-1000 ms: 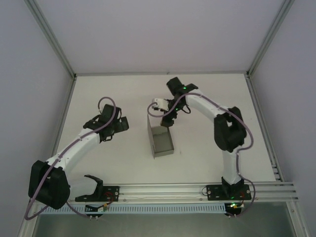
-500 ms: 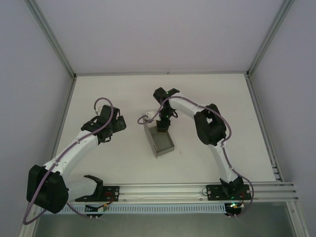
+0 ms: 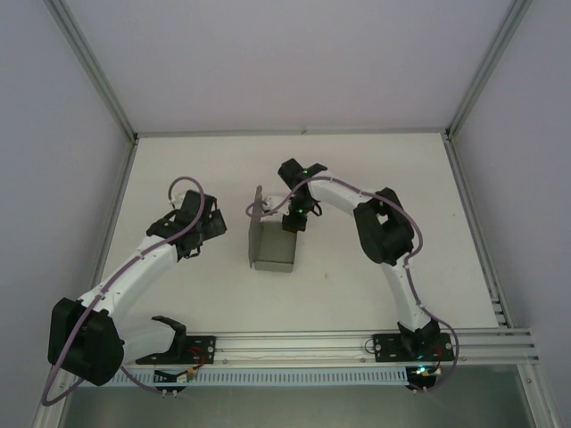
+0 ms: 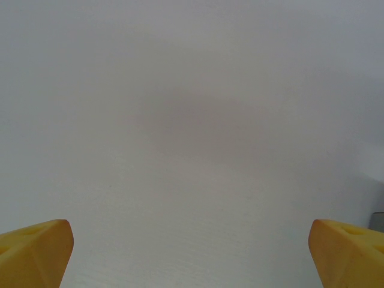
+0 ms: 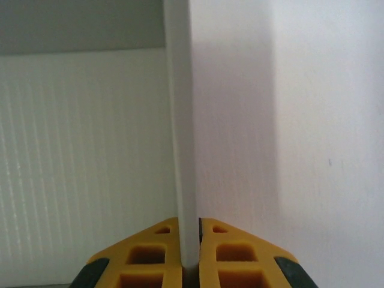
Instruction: Assemble paper box
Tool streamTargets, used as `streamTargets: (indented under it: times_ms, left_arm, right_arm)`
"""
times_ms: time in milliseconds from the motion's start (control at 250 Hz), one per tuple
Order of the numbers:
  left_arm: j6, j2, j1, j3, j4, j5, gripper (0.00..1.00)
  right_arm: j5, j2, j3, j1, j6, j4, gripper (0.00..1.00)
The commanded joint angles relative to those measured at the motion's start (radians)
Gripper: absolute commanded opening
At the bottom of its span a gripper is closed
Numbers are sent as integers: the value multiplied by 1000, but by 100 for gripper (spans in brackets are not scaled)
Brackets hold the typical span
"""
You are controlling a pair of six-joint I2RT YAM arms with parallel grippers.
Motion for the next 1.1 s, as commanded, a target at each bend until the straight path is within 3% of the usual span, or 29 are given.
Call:
streamTargets:
  times_ms: [0, 124, 196, 287, 379, 439, 603, 906, 1098]
  left_arm:
    - [-85, -30, 19, 32, -89, -98, 100]
    - [-127, -26, 38, 72, -129, -144, 100]
    - [-151, 4, 43, 103, -154, -169, 100]
    - [-158, 58, 45, 131, -153, -166, 100]
    - [-110, 103, 44, 131, -88, -79, 100]
    - [-87, 125, 44, 124, -50, -21, 100]
    - [-48, 136, 44, 96, 23, 57, 100]
    - [-14, 111, 44, 58, 53, 69, 100]
    - [-8, 117, 44, 58, 63, 77, 100]
  right_arm:
    - [137, -138, -200, 4, 462, 134, 0]
    - [327, -336, -482, 7, 935, 237, 1]
    - [348, -428, -623, 11, 1159, 262, 2]
    - [391, -515, -755, 43, 1309, 296, 5]
    - [467, -561, -811, 71, 1382, 291, 10]
    - [492, -577, -820, 74, 1403, 287, 11]
    - [501, -622, -803, 77, 1398, 316, 25]
    - [542, -643, -798, 77, 1339, 394, 41]
    - [602, -557, -778, 74, 1237, 431, 39]
